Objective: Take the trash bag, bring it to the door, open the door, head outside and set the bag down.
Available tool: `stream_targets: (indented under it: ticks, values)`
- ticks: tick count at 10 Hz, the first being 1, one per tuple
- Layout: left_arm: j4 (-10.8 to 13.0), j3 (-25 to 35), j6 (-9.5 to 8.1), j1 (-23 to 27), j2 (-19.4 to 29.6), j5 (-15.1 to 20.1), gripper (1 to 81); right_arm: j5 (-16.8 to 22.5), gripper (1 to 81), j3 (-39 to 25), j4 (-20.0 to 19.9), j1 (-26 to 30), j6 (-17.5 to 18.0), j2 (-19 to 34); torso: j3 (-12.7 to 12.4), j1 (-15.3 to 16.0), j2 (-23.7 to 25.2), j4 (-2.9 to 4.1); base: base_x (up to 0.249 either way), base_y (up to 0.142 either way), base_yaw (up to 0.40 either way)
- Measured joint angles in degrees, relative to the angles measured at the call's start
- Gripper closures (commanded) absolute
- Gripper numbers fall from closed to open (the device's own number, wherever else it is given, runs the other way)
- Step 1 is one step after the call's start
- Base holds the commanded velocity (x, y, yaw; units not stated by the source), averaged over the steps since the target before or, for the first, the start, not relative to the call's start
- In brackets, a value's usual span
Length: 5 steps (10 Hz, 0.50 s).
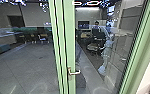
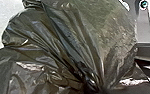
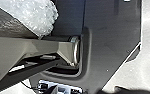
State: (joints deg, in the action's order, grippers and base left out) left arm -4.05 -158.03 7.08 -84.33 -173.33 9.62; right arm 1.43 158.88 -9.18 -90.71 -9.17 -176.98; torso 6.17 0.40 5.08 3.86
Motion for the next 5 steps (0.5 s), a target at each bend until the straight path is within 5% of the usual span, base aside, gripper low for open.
stream_targets:
  ticks: [5]
  values:
    - [0.0,0.0,0.00,0.0,0.0,0.0,81.1,0.0,1.0,0.0,0.0,-0.3,0.0,0.0,0.0,0.0,0.0,0.00,0.097,0.000,0.000]
